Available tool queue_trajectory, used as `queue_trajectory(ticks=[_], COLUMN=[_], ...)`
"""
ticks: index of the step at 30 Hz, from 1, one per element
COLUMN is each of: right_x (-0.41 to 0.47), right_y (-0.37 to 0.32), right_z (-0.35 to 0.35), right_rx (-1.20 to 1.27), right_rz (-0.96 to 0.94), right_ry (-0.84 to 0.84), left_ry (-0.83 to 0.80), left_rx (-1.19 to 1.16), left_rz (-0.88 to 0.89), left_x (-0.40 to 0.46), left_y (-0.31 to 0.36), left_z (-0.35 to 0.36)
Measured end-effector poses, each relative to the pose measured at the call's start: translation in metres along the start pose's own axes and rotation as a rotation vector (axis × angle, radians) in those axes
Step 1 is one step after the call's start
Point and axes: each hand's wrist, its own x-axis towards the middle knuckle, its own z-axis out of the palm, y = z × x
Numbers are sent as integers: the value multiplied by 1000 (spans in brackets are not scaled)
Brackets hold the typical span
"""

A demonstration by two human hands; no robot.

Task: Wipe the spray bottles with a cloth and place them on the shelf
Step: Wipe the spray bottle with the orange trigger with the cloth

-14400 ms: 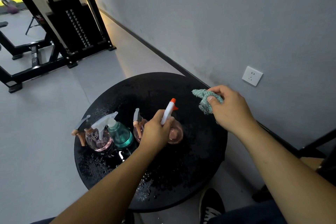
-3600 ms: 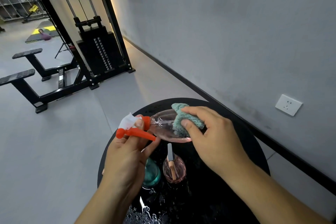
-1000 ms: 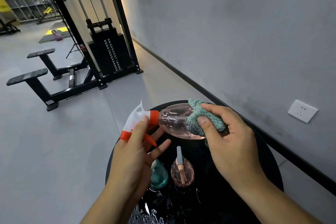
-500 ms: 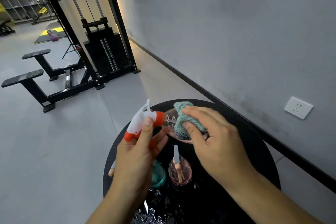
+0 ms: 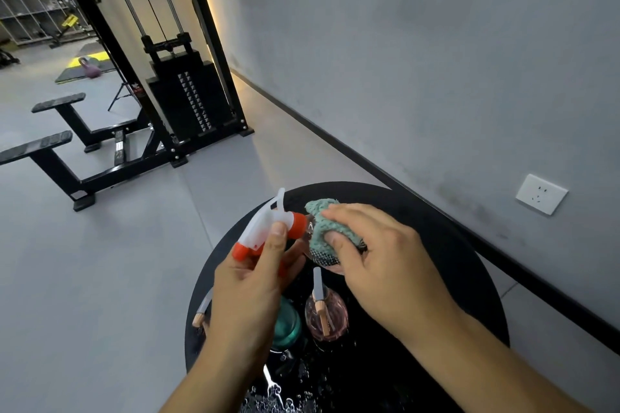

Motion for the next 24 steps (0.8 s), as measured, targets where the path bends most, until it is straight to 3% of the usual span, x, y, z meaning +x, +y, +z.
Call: queue_trajectory(ticks=[4,10,17,24], right_x=[3,-1,7,0], right_y=[7,2,21,7], right_z=[-6,-2,-14,-2], right_rx=[81,106,94,173], right_rz=[101,40,218,80], right_ry=[83,17,57,38], left_ry=[25,35,112,118], left_rx=[-47,-45,-100,-90], left_rz=[-24,-59,-51,-50], left_x=[3,4,11,7], left_y=[3,3,9,8], left_z=[-4,-3,-12,-6])
